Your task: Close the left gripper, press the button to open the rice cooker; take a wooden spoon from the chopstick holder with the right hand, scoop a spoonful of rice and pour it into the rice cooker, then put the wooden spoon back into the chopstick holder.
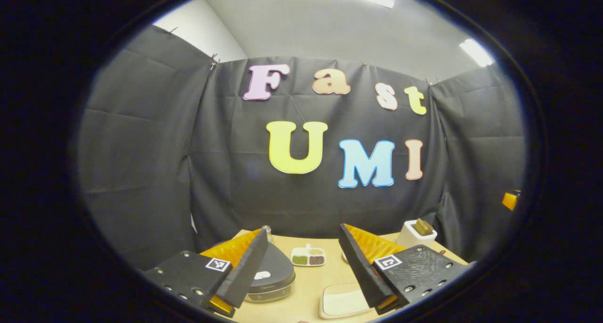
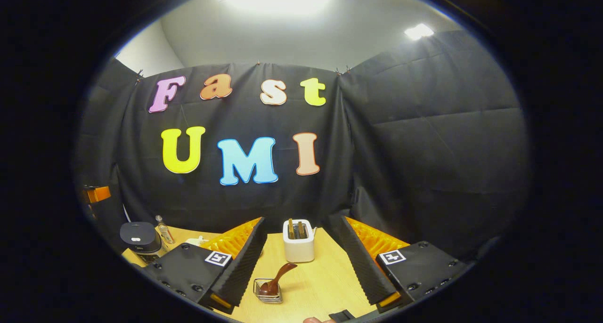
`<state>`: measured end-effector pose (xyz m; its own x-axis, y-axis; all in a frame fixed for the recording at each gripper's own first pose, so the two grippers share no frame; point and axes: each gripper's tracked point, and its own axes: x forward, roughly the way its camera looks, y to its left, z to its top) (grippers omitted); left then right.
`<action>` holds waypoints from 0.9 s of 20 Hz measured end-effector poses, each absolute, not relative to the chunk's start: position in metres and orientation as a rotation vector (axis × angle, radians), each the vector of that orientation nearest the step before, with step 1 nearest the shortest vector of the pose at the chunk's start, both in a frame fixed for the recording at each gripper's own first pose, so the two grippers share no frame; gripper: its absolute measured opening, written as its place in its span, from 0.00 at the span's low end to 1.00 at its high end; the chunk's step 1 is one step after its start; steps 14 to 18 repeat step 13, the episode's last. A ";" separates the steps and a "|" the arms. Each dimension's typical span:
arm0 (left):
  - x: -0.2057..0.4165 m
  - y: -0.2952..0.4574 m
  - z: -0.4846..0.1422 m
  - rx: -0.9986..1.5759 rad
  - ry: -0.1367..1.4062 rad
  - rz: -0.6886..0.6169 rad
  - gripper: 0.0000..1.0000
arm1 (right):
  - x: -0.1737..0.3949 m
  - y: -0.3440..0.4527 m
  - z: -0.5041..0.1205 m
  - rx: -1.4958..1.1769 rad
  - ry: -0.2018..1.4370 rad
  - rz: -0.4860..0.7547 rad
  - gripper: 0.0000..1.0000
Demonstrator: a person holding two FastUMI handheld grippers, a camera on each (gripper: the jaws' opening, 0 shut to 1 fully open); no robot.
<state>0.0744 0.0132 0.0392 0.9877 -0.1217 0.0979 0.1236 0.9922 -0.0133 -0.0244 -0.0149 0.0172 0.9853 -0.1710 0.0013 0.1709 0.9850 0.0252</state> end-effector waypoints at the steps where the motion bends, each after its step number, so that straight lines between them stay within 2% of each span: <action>1: 0.065 0.016 0.037 -0.024 -0.112 -0.120 0.96 | -0.032 -0.011 0.013 0.024 0.001 -0.177 0.98; 9: 0.027 -0.011 -0.029 0.024 -0.040 -0.227 0.95 | -0.085 0.017 -0.037 0.016 0.117 -0.167 0.98; 10: 0.028 -0.016 -0.033 0.009 -0.030 -0.239 0.96 | -0.088 0.018 -0.040 0.014 0.129 -0.165 0.93; 11: 0.027 -0.019 -0.035 -0.001 -0.025 -0.244 0.96 | -0.090 0.018 -0.041 0.015 0.137 -0.168 0.93; 12: 0.026 -0.023 -0.038 -0.009 -0.020 -0.249 0.96 | -0.091 0.017 -0.041 0.016 0.145 -0.172 0.98; 18: 0.026 -0.025 -0.042 -0.013 -0.015 -0.251 0.96 | -0.091 0.016 -0.044 0.016 0.153 -0.182 0.98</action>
